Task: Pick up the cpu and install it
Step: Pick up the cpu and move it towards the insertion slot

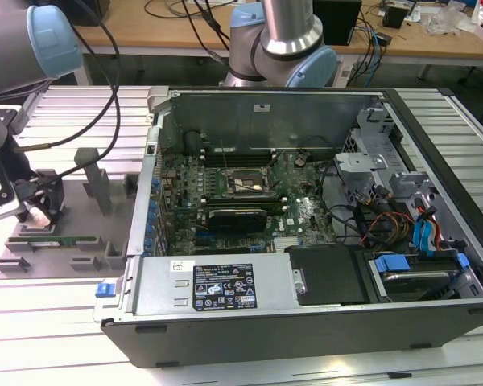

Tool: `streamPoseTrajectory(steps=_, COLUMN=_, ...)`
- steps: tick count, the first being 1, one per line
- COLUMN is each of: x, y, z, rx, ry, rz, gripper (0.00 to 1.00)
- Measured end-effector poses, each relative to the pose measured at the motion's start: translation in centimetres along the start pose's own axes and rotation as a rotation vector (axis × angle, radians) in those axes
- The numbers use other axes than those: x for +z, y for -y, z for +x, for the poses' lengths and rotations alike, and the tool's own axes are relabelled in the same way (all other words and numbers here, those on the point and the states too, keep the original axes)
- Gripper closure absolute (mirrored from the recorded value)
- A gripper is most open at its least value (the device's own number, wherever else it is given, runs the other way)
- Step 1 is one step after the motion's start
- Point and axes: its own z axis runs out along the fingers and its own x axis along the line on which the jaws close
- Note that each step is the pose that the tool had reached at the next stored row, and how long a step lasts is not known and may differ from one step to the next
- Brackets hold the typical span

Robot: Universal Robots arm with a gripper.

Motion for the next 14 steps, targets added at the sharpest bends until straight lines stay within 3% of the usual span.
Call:
streamPoseTrajectory(steps=4, x=-0.25, y=-0.23, z=0.0, rx=0.0, ry=-0.0001, rz=0.0023, gripper=0.45)
streamPoseTrajectory(steps=8, x=-0.96, y=-0.32, z=0.0, rx=0.0, ry=0.0007, rz=0.016, gripper=0.45)
streamPoseTrajectory(steps=10, x=-1.66, y=-0.38, z=-0.02, rx=0.0, ry=0.001, rz=0.0234, gripper=0.45)
streamPoseTrajectory(steps=14, x=-2.9, y=-0.44, z=-0.04, rx=-0.001, ry=0.0012, rz=0.0254, gripper=0.45)
